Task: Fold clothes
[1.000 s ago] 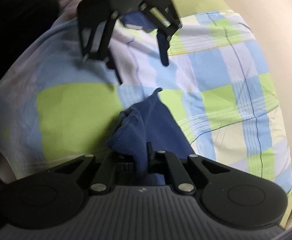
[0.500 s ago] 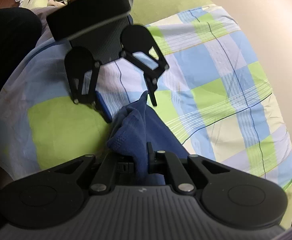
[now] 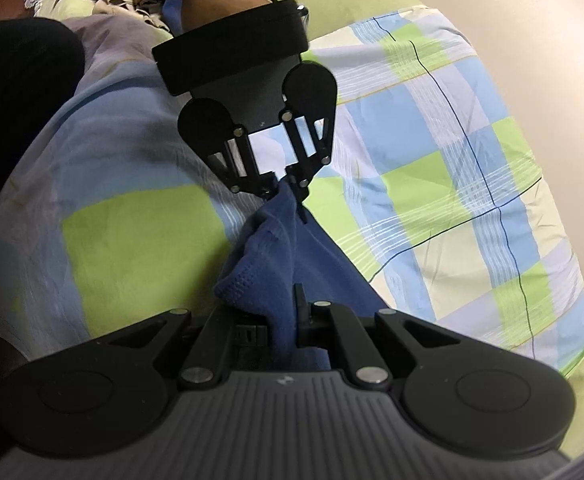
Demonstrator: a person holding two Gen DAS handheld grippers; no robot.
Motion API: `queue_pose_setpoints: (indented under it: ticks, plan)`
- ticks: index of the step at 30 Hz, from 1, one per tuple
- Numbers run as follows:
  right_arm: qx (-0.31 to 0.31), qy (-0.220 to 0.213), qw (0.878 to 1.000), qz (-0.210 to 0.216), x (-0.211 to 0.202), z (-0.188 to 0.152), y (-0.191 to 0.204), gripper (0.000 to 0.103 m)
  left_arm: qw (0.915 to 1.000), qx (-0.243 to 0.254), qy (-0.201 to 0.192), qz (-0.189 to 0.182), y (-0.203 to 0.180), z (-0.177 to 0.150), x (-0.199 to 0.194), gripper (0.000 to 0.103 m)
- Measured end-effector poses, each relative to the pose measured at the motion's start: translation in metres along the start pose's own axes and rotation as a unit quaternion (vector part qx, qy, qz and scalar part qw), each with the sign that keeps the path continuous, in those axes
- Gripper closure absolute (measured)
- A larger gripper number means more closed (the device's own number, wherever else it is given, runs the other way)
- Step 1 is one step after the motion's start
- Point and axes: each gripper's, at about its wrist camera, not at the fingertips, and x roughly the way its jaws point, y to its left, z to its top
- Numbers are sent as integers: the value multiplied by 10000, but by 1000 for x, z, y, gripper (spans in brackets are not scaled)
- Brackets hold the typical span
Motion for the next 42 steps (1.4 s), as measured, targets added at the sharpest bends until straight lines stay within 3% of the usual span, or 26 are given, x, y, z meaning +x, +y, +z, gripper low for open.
queue_pose_setpoints:
  ticks: [11, 21, 24, 26, 31, 35, 38, 39, 40, 42]
  plan:
    - [235, -211, 9994, 122, -12, 10, 14, 98, 9998, -87, 194, -51, 5, -3, -32, 97]
    - [540, -680, 9956, 344, -21, 25, 21, 98, 9985, -15, 555, 4, 21, 2, -55, 97]
    - [1199, -902, 9881, 331, -29, 18, -5, 98, 9982, -48, 595, 87, 45, 16, -51, 97]
    - [1825, -1075, 9767, 336, -35, 9, -30, 98, 9980, 5, 620, 146, 67, 30, -41, 97]
    - [3492, -1530, 9243, 189, -49, -37, -98, 98, 9979, 119, 605, 191, 125, 71, 5, 97]
    - [4836, -1788, 8568, -37, -51, -100, -144, 98, 9980, 386, 505, 12, 158, 119, 75, 97]
    - [5891, -1875, 7859, -140, -45, -161, -165, 98, 9964, 706, 404, -243, 164, 153, 133, 97]
    - [6279, -1884, 7549, -176, -41, -186, -170, 98, 9955, 794, 375, -347, 164, 163, 151, 97]
    - [6519, -1883, 7343, -199, -38, -203, -172, 98, 9945, 874, 352, -460, 162, 172, 170, 97]
    - [7179, -1812, 6717, -233, -24, -252, -172, 98, 9922, 997, 335, -666, 157, 182, 198, 97]
